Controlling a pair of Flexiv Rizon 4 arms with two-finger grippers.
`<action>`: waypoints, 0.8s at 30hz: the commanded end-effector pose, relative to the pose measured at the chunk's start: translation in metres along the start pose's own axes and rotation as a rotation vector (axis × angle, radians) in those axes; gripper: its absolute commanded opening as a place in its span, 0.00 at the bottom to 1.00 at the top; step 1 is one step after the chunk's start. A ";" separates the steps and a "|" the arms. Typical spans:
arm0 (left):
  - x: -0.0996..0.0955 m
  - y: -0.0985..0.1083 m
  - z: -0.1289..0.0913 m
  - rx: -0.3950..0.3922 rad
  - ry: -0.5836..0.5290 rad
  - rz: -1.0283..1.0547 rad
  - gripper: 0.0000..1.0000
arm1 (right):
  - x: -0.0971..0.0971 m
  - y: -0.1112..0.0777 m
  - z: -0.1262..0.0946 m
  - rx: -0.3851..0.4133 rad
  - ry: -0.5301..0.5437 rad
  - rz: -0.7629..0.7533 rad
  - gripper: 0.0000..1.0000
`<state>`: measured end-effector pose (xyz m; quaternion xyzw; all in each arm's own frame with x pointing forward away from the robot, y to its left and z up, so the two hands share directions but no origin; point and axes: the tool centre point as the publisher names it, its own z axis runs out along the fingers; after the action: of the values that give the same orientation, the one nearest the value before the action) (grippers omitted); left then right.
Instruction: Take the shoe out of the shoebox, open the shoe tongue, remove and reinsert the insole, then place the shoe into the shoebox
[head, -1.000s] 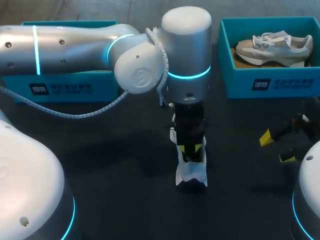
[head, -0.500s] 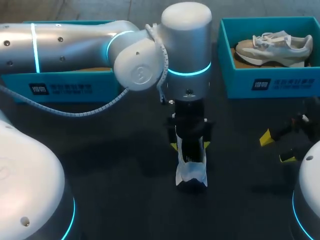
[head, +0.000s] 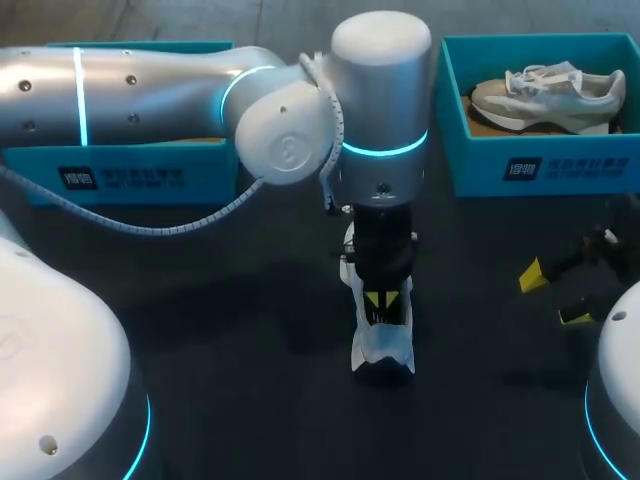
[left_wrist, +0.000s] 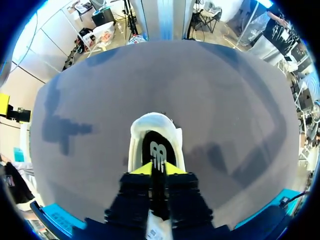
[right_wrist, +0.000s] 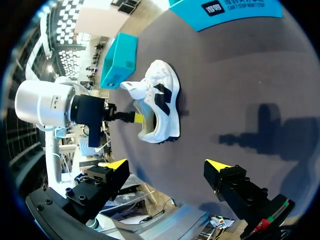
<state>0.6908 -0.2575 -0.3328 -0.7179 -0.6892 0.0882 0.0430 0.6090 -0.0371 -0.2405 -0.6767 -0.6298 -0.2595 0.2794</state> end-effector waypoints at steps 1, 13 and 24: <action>0.000 0.003 0.010 0.001 -0.006 0.000 0.00 | 0.001 -0.002 0.000 -0.003 -0.003 0.002 1.00; -0.010 0.024 0.031 0.002 -0.003 -0.017 0.00 | 0.001 -0.002 0.000 -0.003 -0.003 0.002 1.00; -0.008 0.033 0.035 0.001 0.040 -0.035 0.00 | 0.001 -0.002 0.000 -0.003 -0.003 0.002 1.00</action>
<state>0.7136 -0.2658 -0.3720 -0.7073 -0.7008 0.0761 0.0542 0.6090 -0.0371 -0.2405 -0.6768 -0.6298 -0.2594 0.2794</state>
